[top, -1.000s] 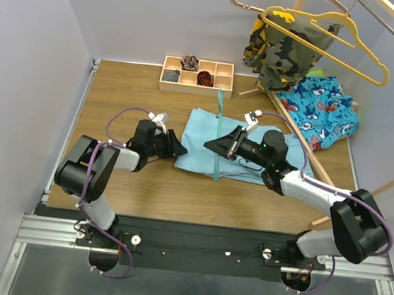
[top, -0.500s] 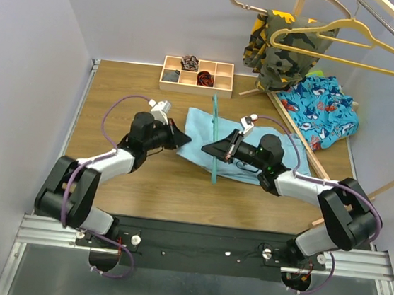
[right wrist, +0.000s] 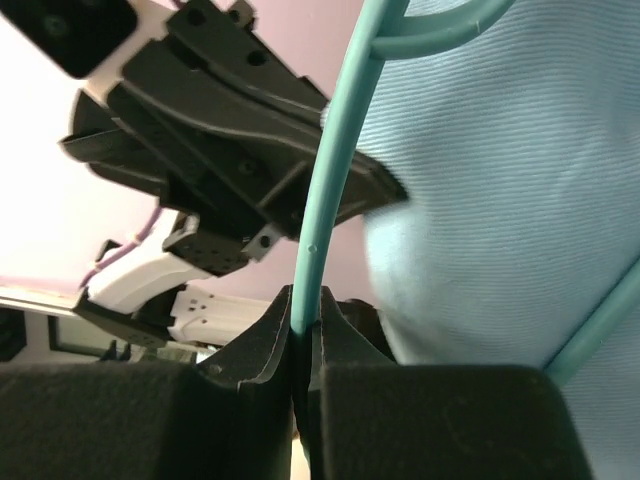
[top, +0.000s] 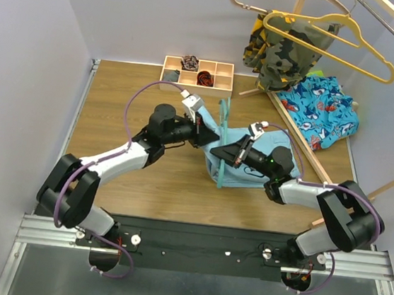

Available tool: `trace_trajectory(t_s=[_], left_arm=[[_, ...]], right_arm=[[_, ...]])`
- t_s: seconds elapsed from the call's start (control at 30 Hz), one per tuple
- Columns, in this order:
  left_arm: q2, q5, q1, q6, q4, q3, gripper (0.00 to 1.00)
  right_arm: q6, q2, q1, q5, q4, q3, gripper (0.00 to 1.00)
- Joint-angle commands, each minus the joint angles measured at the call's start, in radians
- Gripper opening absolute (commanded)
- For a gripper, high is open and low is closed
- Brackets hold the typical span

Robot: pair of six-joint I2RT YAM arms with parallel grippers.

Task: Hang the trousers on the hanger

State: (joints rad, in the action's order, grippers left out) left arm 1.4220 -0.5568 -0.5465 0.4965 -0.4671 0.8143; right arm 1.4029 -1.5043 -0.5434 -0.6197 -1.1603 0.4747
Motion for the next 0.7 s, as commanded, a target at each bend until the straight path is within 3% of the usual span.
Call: trace_trajectory(t_s=[0.0, 0.4, 0.67], left_arm=[[0.087, -0.089, -0.052, -0.052, -0.120, 0.092, 0.00], [0.339, -0.212, -0.176, -0.047, -0.223, 0.215, 0.00], [0.463, -0.282, -0.210, 0.071, -0.392, 0.186, 0.00]], right_arm=[[0.039, 0.121, 0.046, 0.012, -0.121, -0.093, 0.01], [0.034, 0.295, 0.191, -0.063, -0.121, -0.281, 0.01], [-0.018, 0.208, 0.234, -0.179, -0.121, -0.291, 0.01]])
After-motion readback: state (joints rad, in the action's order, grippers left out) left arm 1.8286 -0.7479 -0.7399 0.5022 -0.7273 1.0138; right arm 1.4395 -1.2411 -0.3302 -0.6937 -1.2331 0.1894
